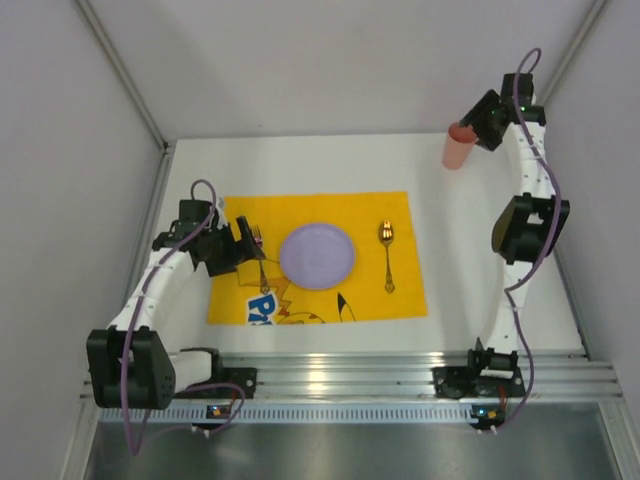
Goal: Set the dinner table for one person
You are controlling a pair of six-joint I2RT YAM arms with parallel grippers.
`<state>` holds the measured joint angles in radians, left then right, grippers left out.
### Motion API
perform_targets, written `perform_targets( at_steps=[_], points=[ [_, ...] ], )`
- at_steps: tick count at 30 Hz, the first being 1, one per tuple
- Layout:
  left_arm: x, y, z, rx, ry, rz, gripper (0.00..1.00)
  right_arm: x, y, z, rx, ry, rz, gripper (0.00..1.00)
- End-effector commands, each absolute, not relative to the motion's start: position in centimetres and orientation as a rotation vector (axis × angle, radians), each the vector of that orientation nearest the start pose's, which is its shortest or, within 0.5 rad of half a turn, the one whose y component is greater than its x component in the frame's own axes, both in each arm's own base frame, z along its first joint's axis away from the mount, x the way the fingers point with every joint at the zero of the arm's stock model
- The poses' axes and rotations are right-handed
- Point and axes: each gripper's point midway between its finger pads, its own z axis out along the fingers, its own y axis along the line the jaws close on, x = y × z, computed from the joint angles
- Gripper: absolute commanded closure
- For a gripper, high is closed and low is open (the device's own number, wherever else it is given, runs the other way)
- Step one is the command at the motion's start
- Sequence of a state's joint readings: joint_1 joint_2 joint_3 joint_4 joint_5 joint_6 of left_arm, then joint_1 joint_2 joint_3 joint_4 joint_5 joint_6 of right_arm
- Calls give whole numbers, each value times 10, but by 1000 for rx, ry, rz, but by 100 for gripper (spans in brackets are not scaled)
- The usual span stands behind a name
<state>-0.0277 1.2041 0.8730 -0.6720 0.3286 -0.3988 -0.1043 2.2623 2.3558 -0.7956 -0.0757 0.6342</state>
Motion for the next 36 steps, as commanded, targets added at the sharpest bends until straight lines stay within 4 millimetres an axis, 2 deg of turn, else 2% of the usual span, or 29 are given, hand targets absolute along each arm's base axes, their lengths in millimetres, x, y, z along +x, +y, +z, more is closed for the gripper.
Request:
perform_targets(
  at_steps=[1,4,8,16,18,21,23,25,28,29,31,32,34,35,36],
  points=[
    [278,-84,118,-347,2542,-612,5,600,-51,220,890,2105,369,35],
    [280,-84,112,-362,2549,-617,5,599,-59,201,923,2129,326,35],
    [282,-85,102,-388,2565,-621,5,605,-61,177,940,2159,313,34],
    [282,-82,92,-400,2603,-595,5,621,-63,161,991,2121,332,34],
    [283,-81,91,-392,2616,-585,5,621,-63,150,1007,2135,310,35],
    [284,-79,92,-382,2621,-566,5,609,-77,134,1078,2158,196,39],
    [284,-77,92,-380,2624,-552,5,605,-81,129,1086,2172,159,75],
    [285,-77,92,-371,2627,-547,5,606,-81,131,1077,2173,156,100],
    [287,-78,89,-363,2644,-551,6,608,-77,157,1029,2137,157,100],
    [287,-79,89,-357,2647,-560,6,609,-74,184,998,2094,173,100],
    [287,-80,87,-356,2653,-572,6,609,-67,219,947,2044,215,100],
    [288,-81,86,-355,2653,-578,6,606,-64,260,908,1970,249,100],
    [288,-83,86,-354,2655,-592,6,600,-55,306,845,1896,323,100],
    [289,-84,85,-351,2653,-599,6,585,-50,344,809,1838,357,100],
    [289,-85,85,-349,2653,-607,6,579,-41,361,786,1809,379,100]
  ],
)
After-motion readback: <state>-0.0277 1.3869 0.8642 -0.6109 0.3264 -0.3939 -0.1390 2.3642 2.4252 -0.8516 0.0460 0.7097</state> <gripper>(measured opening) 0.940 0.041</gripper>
